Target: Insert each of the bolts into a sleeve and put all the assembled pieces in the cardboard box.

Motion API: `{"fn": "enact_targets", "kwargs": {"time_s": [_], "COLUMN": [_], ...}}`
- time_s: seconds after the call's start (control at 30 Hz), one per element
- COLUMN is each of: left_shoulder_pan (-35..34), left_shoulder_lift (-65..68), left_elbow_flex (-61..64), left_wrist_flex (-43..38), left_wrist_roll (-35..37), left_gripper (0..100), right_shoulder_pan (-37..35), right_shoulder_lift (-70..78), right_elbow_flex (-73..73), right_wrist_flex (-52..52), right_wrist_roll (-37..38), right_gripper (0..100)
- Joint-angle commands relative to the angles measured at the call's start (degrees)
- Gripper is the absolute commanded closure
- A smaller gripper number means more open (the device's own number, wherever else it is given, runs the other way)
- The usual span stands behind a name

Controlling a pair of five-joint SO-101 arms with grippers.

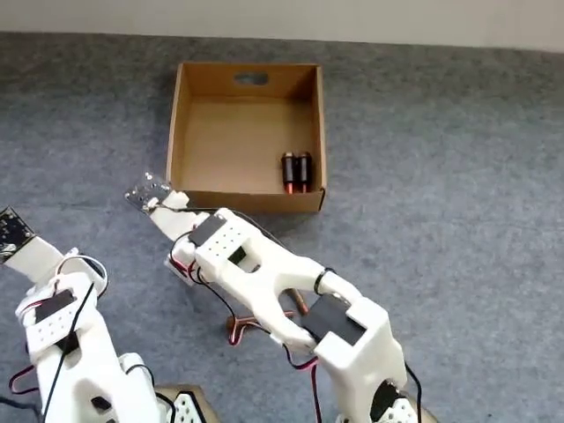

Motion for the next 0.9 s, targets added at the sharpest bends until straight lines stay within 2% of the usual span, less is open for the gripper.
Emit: {"fn": "enact_targets", "kwargs": {"time_s": [0.0,0.17,0.23,0.4,0.5,0.67,0.77,0.87], "left_shoulder_pan": [0.1,0.1,0.1,0.2,0.2,2.4,3.1,3.3], "left_shoulder_lift": [-1.3,-1.3,-1.3,-1.3,-1.3,-1.3,-1.1,-0.9], "left_elbow_flex": [-1.9,-1.9,-1.9,-1.9,-1.8,-1.6,-1.6,-1.6], "left_wrist_flex": [-1.0,-1.0,-1.0,-1.0,-1.0,-0.8,-0.9,-1.0], "left_wrist_roll": [0.4,0.4,0.4,0.4,0.4,0.1,0.1,0.1], "left_gripper": [99,99,99,99,99,99,99,99], "right_shoulder_pan": [0.1,1.7,3.2,8.3,14.2,29.7,37.6,42.4], "right_shoulder_lift": [0.1,-0.5,-2.9,-15.7,-24.8,-37.2,-40.6,-40.9], "right_elbow_flex": [-1.2,-6.5,-8.8,-8.7,-5.1,5.9,15.4,26.0], "right_wrist_flex": [3.4,11.4,15.0,25.0,29.7,30.1,25.9,18.2], "right_wrist_roll": [0.7,0.4,-1.9,-8.1,-9.3,-7.9,-1.9,2.4], "right_gripper": [99.0,99.3,99.3,99.3,99.3,99.3,99.3,99.3]}}
